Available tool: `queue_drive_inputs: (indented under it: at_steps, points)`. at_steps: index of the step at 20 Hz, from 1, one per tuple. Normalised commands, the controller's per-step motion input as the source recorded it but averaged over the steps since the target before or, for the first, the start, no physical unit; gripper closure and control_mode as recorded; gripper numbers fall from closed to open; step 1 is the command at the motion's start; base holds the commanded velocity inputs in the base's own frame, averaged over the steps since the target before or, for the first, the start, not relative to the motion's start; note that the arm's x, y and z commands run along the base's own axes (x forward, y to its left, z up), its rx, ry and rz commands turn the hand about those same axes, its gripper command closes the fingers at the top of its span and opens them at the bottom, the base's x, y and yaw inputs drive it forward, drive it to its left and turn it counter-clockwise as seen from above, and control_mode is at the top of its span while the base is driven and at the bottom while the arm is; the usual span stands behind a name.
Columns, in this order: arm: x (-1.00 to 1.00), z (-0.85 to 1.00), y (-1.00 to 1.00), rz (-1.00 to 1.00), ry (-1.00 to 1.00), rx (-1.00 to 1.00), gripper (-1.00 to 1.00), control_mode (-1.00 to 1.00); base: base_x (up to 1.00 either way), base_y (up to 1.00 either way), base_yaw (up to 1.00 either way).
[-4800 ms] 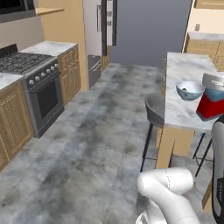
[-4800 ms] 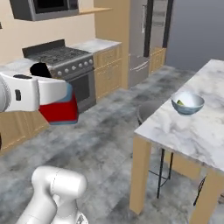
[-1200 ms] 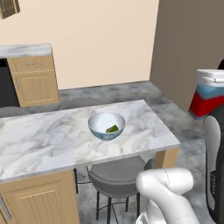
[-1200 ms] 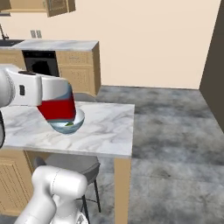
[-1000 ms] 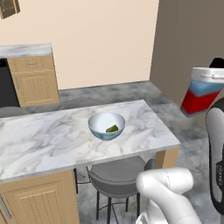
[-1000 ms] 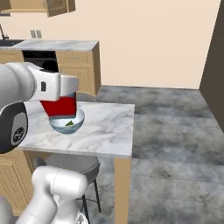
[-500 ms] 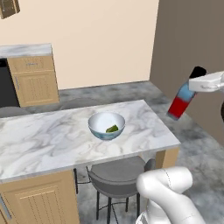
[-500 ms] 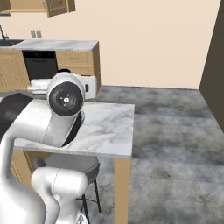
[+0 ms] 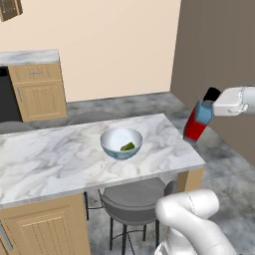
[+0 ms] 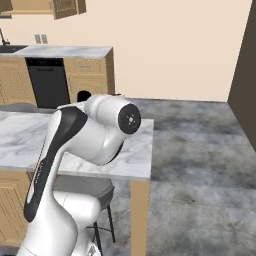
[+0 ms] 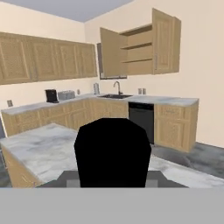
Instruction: There is a bowl on the dining counter. Grab a lemon wedge from the fridge and place it in the bowl. Then get the liquor bottle and glass cup from the cabinet and place them next to the bowl.
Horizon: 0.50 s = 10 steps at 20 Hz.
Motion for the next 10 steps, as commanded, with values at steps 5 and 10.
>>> queue_drive_inputs:
  at_steps: [5, 10]
  points:
    - [0.52, -0.57, 0.0, 0.23, 0.0, -0.02, 1.0, -1.0, 0.0, 0.0, 0.0]
    - [0.52, -0.53, 0.0, 0.23, 0.0, -0.05, 1.0, -1.0, 0.0, 0.0, 0.0]
